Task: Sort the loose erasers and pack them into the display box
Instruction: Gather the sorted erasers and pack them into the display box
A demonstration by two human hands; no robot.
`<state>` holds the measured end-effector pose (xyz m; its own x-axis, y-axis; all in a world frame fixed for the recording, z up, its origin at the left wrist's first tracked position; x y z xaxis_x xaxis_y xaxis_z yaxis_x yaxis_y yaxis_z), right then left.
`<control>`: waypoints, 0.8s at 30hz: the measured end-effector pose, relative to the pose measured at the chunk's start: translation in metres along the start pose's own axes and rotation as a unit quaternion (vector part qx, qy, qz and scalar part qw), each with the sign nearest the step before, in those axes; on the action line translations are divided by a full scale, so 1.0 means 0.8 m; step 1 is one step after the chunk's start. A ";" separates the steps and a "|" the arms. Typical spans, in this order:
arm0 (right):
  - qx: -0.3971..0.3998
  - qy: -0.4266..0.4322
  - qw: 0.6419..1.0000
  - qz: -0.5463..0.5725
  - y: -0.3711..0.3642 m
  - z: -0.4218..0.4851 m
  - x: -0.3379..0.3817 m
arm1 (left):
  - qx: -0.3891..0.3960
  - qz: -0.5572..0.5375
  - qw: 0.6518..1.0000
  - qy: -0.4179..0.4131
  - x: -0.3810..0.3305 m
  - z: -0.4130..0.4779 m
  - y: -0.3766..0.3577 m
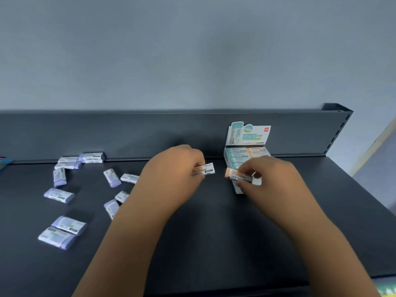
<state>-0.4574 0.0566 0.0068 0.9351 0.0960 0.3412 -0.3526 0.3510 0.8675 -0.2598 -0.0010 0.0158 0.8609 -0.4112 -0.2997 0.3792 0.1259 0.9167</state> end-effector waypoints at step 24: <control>0.075 0.136 0.987 -0.044 0.004 0.068 -0.140 | -0.051 -0.046 0.992 0.106 -0.139 0.057 -0.059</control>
<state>-0.5650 -0.0041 -0.0090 0.9303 0.3244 0.1710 -0.2524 0.2283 0.9403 -0.3885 -0.0024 0.0181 0.8686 -0.2267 -0.4406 0.4833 0.1922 0.8541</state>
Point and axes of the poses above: each hand's wrist, its own z-axis towards the middle knuckle, its own y-axis out of the back of the hand, x = y × z, the point moved 3 cm from there along z, towards the middle knuckle, and after that the axes turned 5 degrees about y, right-handed, at the moved point
